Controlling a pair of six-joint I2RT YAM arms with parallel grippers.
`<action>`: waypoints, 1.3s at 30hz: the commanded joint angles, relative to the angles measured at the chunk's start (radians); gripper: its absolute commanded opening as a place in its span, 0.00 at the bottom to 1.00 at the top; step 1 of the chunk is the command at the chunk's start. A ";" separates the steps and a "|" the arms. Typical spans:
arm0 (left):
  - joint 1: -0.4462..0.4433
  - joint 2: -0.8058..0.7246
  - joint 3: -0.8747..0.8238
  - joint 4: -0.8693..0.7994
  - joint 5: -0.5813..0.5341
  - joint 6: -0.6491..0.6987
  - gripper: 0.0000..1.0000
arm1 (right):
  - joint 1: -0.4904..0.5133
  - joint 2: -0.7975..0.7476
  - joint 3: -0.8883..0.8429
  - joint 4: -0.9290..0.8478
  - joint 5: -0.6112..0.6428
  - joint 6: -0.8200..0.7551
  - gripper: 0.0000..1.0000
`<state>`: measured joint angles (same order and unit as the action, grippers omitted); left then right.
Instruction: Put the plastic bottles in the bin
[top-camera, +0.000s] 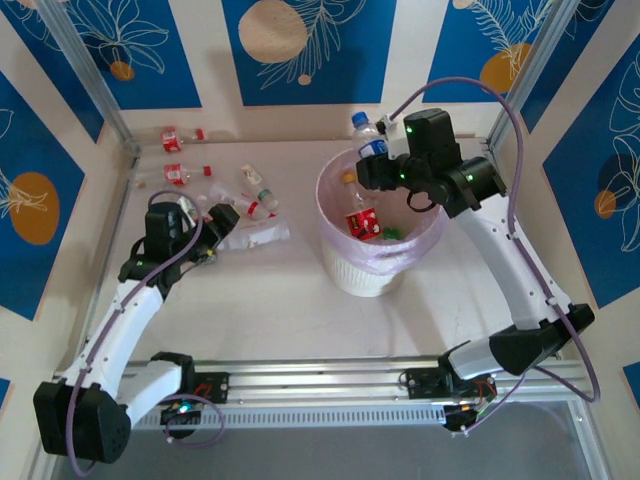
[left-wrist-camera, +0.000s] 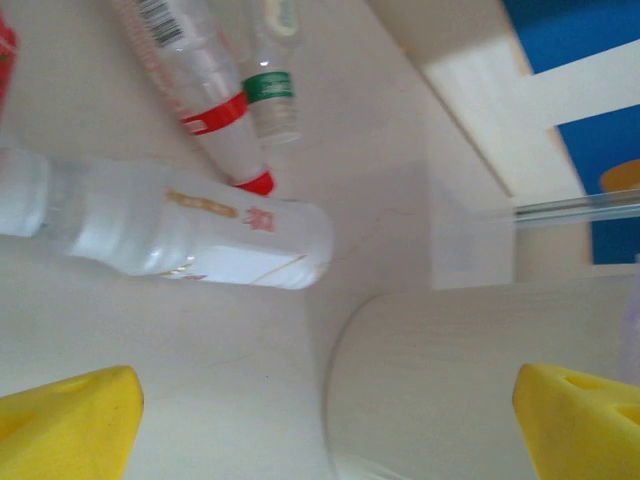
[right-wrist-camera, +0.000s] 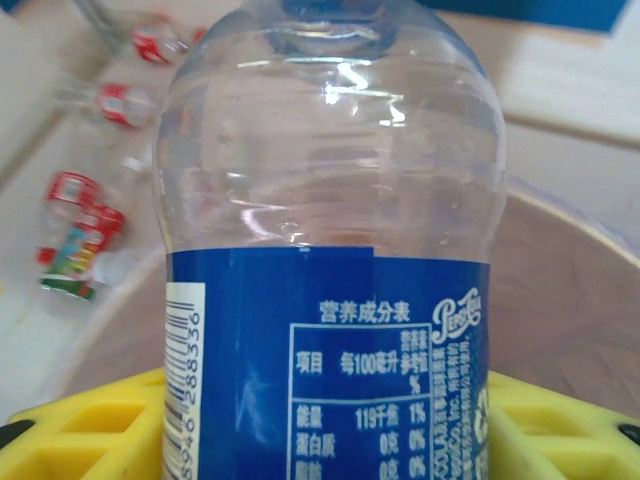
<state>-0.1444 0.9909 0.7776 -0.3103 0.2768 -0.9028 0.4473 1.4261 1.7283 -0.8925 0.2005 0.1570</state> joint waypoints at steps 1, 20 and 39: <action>-0.016 0.022 0.029 -0.093 -0.069 0.089 0.94 | -0.040 0.015 -0.047 -0.034 0.008 -0.007 0.55; -0.103 0.150 0.099 -0.133 -0.166 0.189 0.93 | -0.087 0.108 -0.238 -0.001 -0.032 0.032 0.61; -0.125 0.249 0.148 -0.099 -0.174 0.235 0.93 | -0.070 0.051 -0.114 -0.026 -0.046 0.034 0.75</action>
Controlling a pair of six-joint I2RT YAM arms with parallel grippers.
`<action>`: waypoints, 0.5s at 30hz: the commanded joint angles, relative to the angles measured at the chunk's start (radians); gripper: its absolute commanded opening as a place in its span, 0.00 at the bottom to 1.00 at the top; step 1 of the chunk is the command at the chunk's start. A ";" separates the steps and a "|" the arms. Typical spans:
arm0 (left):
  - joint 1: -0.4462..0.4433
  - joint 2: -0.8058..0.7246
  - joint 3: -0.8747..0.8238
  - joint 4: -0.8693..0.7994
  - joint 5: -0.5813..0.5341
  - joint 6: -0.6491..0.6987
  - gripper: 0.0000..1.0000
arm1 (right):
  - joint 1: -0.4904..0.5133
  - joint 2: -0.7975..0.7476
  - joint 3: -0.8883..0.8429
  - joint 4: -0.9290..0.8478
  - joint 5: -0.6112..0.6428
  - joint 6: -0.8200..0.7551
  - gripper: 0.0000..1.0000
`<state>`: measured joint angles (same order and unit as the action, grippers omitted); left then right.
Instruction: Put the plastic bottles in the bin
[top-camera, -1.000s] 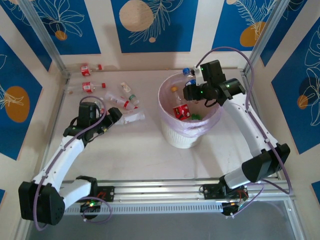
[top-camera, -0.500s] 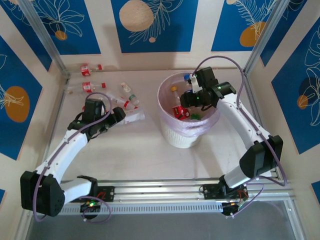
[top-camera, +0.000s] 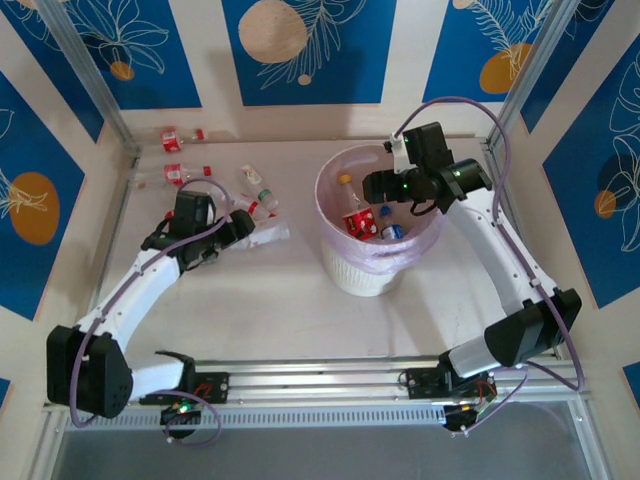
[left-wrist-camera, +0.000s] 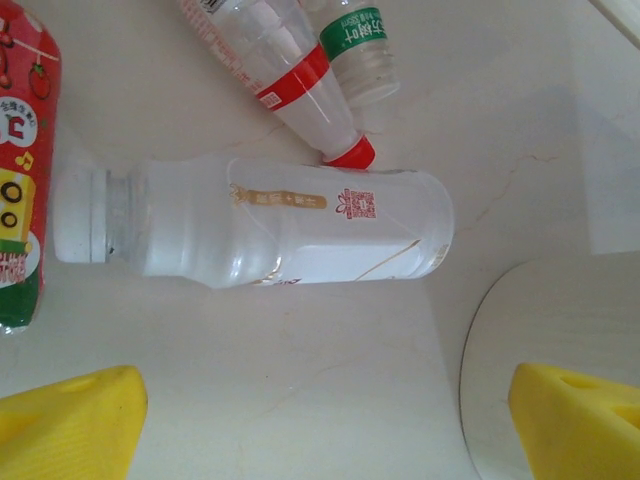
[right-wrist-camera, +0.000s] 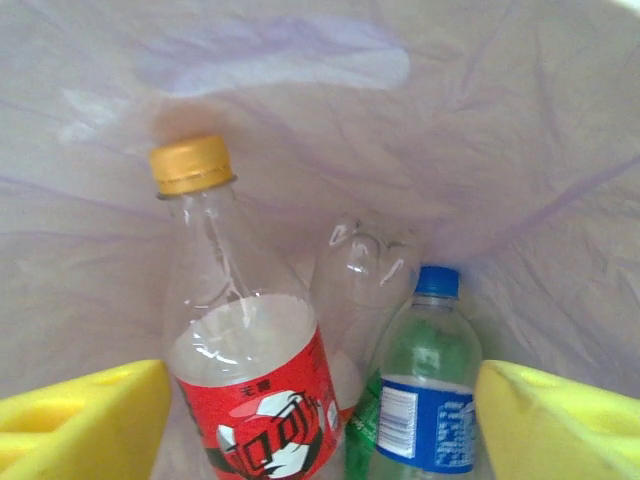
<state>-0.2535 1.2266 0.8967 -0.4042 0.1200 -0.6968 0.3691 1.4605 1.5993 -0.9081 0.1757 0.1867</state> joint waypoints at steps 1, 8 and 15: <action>-0.021 0.017 0.031 -0.005 -0.017 0.032 0.93 | 0.009 0.029 0.014 -0.008 -0.018 0.007 0.72; -0.037 0.087 0.081 -0.021 -0.025 0.114 0.93 | 0.017 0.053 -0.032 0.025 -0.040 0.023 0.63; -0.047 0.253 0.247 -0.084 -0.034 0.456 0.93 | 0.019 -0.066 -0.023 0.002 -0.117 0.026 0.69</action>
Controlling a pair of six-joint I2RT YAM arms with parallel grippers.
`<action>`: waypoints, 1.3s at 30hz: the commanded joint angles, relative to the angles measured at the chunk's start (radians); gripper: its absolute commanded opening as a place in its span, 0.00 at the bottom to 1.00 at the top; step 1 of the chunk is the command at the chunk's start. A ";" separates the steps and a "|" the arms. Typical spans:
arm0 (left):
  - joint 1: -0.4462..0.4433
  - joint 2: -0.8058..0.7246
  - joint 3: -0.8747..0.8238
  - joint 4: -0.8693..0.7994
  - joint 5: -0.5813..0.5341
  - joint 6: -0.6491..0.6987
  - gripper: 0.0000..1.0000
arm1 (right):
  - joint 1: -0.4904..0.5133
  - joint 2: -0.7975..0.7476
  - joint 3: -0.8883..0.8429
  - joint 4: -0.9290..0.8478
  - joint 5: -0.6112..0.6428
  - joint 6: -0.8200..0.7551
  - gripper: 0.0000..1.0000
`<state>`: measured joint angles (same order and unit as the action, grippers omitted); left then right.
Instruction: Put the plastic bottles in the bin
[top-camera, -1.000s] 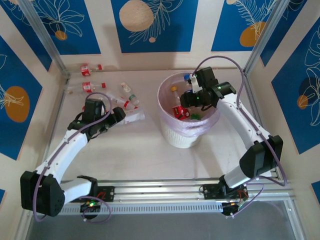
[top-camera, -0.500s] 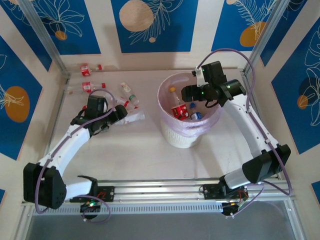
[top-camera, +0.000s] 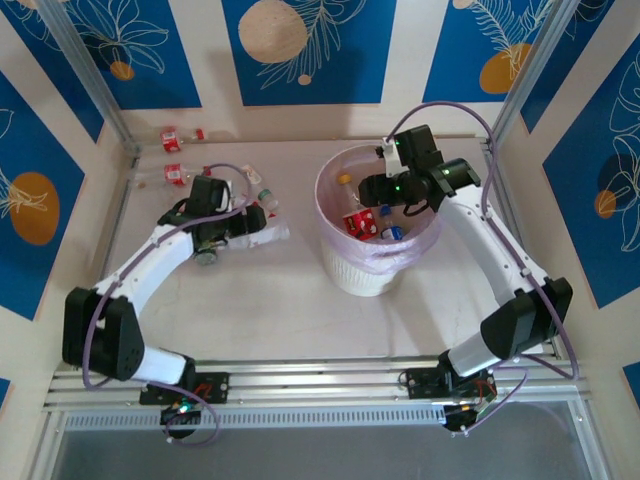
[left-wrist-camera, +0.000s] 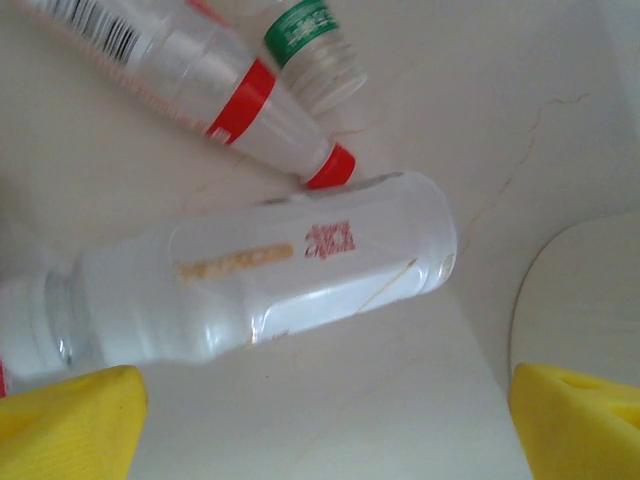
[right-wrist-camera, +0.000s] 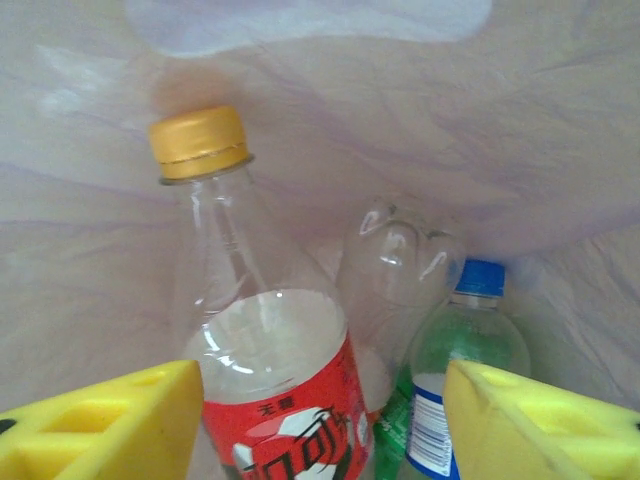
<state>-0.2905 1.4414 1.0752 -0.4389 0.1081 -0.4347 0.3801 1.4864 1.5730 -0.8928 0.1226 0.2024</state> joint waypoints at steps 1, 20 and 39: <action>-0.011 0.067 0.096 -0.065 -0.035 0.251 0.94 | 0.006 -0.115 -0.004 -0.016 -0.075 0.016 0.70; -0.009 0.418 0.292 -0.213 0.051 0.587 1.00 | -0.011 -0.287 -0.048 -0.067 -0.085 0.035 0.82; -0.044 0.128 -0.033 -0.182 0.009 0.254 1.00 | -0.019 -0.259 -0.067 -0.020 -0.109 0.037 0.82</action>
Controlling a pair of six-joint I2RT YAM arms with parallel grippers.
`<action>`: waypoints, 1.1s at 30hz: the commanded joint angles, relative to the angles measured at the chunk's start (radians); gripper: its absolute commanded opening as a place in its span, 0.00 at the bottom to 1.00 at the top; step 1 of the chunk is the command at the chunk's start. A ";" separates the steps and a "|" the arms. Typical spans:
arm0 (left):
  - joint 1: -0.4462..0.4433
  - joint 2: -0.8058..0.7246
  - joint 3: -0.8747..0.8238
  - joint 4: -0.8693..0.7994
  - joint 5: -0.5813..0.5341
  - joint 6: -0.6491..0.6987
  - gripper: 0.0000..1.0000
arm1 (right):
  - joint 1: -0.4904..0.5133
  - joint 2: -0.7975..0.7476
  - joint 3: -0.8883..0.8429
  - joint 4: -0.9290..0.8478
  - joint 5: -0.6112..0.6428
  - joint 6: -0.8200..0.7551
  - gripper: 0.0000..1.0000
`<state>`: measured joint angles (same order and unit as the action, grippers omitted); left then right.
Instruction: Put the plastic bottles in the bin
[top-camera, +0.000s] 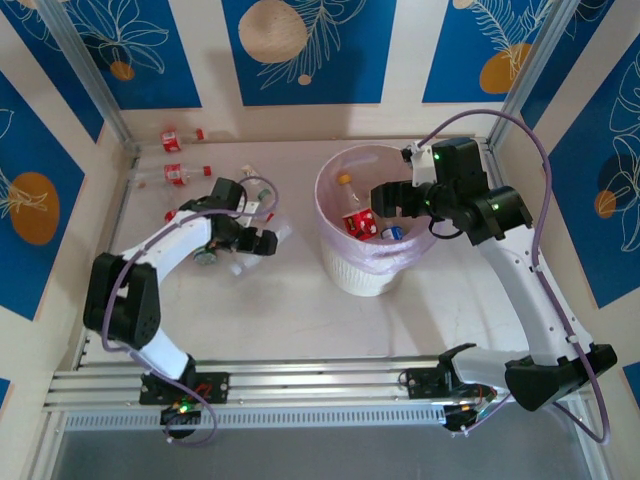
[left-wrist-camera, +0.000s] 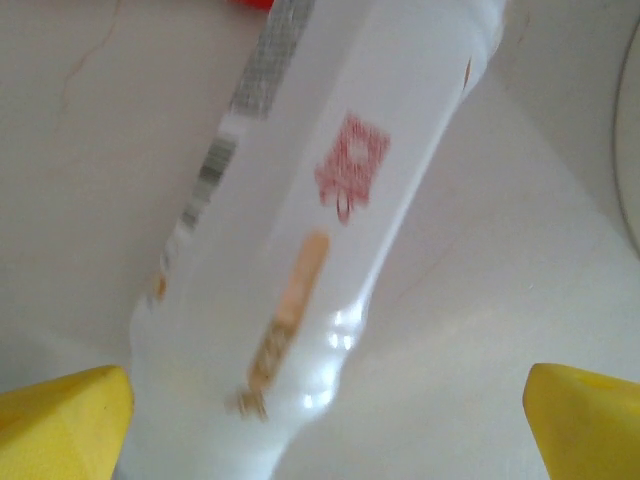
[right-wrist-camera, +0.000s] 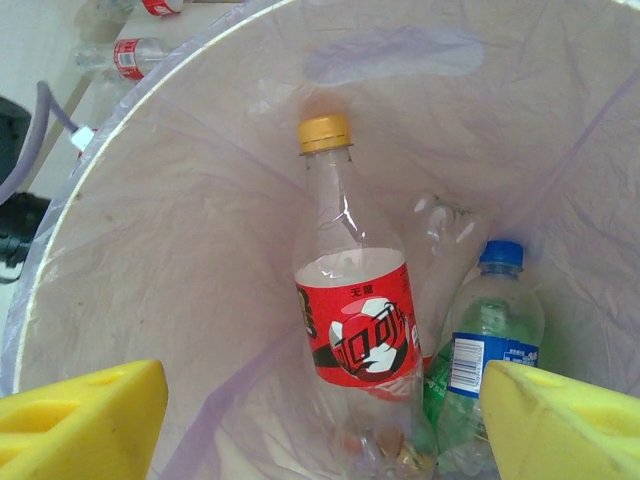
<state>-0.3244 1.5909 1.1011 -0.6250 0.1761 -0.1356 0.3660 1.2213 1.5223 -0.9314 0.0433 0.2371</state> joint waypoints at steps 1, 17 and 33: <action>-0.013 -0.025 -0.081 0.024 -0.067 -0.050 1.00 | -0.005 0.007 -0.017 0.024 -0.032 0.004 0.82; -0.020 0.081 -0.099 0.163 -0.139 -0.105 0.85 | 0.007 -0.008 -0.028 0.024 -0.021 0.011 0.82; -0.024 -0.147 -0.126 0.250 -0.014 -0.194 0.56 | 0.082 -0.011 0.030 0.102 -0.080 0.057 0.82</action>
<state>-0.3370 1.5425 0.9825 -0.4446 0.0845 -0.2619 0.4042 1.2320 1.5124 -0.8974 0.0204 0.2554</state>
